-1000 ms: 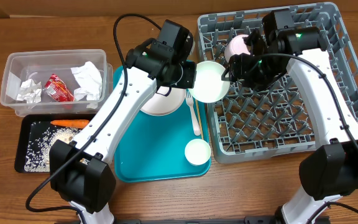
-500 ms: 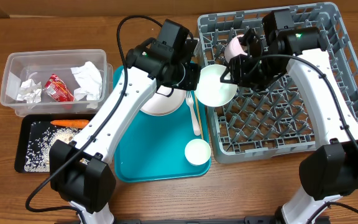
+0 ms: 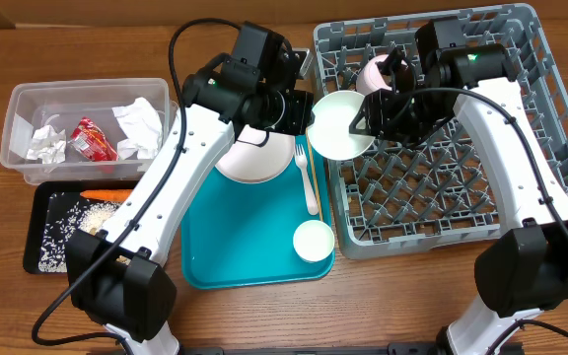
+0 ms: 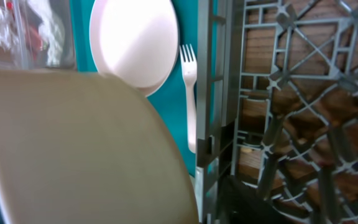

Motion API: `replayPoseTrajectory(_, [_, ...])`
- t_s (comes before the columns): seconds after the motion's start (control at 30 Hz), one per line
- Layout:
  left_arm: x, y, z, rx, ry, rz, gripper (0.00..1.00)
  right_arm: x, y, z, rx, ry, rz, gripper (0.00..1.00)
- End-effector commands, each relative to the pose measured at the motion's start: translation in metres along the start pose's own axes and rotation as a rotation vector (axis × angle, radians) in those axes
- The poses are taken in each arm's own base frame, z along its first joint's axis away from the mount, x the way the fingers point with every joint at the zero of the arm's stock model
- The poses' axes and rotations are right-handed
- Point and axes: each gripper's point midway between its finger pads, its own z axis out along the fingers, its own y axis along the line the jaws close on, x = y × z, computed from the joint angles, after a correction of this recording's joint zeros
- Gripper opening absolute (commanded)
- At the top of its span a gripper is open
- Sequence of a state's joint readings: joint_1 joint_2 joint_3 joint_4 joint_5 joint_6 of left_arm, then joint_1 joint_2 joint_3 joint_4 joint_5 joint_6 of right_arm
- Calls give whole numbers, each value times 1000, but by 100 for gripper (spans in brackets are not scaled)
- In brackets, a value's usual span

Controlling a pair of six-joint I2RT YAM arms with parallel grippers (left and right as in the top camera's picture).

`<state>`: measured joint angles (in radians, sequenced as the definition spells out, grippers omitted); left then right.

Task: Sort waste into correct bins and load items into the dishwasher
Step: 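Lift the white bowl with the left gripper toward the right gripper, then take the white bowl with the right gripper and carry it into the rack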

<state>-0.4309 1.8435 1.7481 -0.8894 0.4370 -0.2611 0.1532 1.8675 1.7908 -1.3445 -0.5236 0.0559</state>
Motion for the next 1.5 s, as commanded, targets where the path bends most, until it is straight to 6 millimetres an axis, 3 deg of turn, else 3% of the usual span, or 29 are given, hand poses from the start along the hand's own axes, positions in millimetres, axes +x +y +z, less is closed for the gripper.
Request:
replayPoseTrajectory(0.0, [-15,-19,-25,49,-63,45,4,1,3,1,-3,0,-16,39])
replayPoseTrajectory(0.07, [-14,-19,-25,48,-63,45,4,-1,3,1,-4,-6,-19,35])
replayPoseTrajectory(0.4, [-6,-17,-22,28,-32,44,4,-11,6,-4,-9,-47,-41,36])
replayPoseTrajectory(0.63, [0,-6,-20,-69,-19,42,4,-15,5,-8,11,-63,-48,36])
replayPoseTrajectory(0.67, [0,-6,-20,-69,-19,42,4,-15,2,-8,32,-64,-47,34])
replayPoseTrajectory(0.77, [0,-6,-20,-68,-20,43,4,-14,-9,-8,89,-61,-39,11])
replayPoseTrajectory(0.8, [-1,-6,-20,-67,-21,43,4,-13,-9,-8,90,-56,-36,7])
replayPoseTrajectory(1.07, [-7,-9,-20,-56,-45,53,5,-13,-9,-8,90,-58,-38,4])
replayPoseTrajectory(1.1, [-7,-9,-20,-56,-47,54,14,-14,-9,-9,90,-64,-40,4])
replayPoseTrajectory(1.13, [-7,-9,-20,-55,-48,55,28,-17,-9,-9,93,-74,-45,4])
replayPoseTrajectory(1.2, [-10,-9,-20,-55,-58,57,66,-24,-12,-10,111,-103,-51,4])
replayPoseTrajectory(1.23, [-12,-8,-21,-54,-65,56,74,-28,-14,-11,123,-119,-54,4])
replayPoseTrajectory(1.3, [-17,-5,-24,-56,-81,54,82,-37,-21,-14,162,-154,-61,4])
replayPoseTrajectory(1.47, [-28,4,-35,-67,-115,37,84,-65,-52,-28,366,-279,-78,4])
